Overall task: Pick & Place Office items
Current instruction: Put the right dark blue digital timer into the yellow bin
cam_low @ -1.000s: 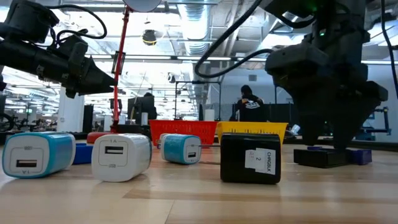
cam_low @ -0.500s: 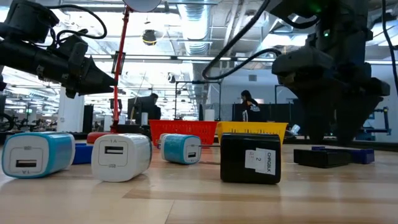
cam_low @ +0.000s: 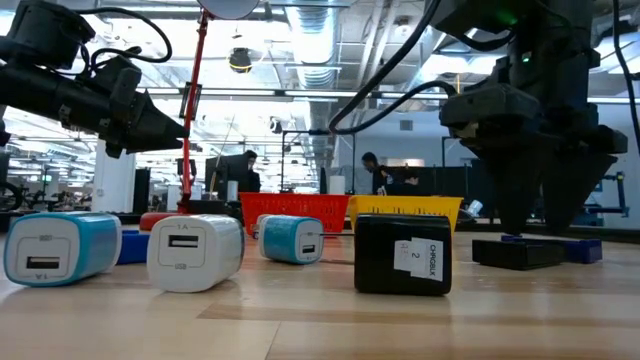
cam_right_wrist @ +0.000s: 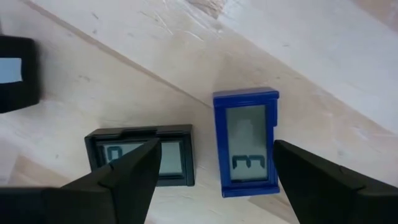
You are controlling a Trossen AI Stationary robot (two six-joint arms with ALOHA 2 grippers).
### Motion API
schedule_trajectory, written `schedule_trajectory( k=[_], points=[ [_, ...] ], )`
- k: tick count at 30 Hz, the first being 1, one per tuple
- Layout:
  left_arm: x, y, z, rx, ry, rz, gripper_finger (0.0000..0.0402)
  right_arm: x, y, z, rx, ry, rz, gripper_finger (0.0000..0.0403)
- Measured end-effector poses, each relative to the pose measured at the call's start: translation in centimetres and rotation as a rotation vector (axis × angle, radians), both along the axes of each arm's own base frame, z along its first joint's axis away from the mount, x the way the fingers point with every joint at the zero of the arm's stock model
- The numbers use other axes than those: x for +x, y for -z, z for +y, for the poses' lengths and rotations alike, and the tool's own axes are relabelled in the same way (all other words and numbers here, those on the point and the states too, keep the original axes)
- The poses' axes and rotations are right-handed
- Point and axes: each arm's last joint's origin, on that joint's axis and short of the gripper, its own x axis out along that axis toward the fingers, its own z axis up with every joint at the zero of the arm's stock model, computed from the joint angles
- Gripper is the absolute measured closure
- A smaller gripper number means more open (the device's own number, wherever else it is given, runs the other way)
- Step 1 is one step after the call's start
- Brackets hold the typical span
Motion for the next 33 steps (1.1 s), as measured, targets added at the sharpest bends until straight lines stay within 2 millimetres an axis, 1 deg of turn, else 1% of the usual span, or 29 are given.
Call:
schedule_trajectory(
  k=[13,33],
  points=[
    [0.0,0.0,0.0,0.0,-0.001,0.0,0.0206,-0.19,0.54,-0.08,0.006,0.001,0.008,0.0102],
    [0.0,-0.01,0.0,0.0,0.0,-0.001,0.0206,-0.03,0.56,-0.2,0.009,-0.002,-0.004,0.0102]
  ],
)
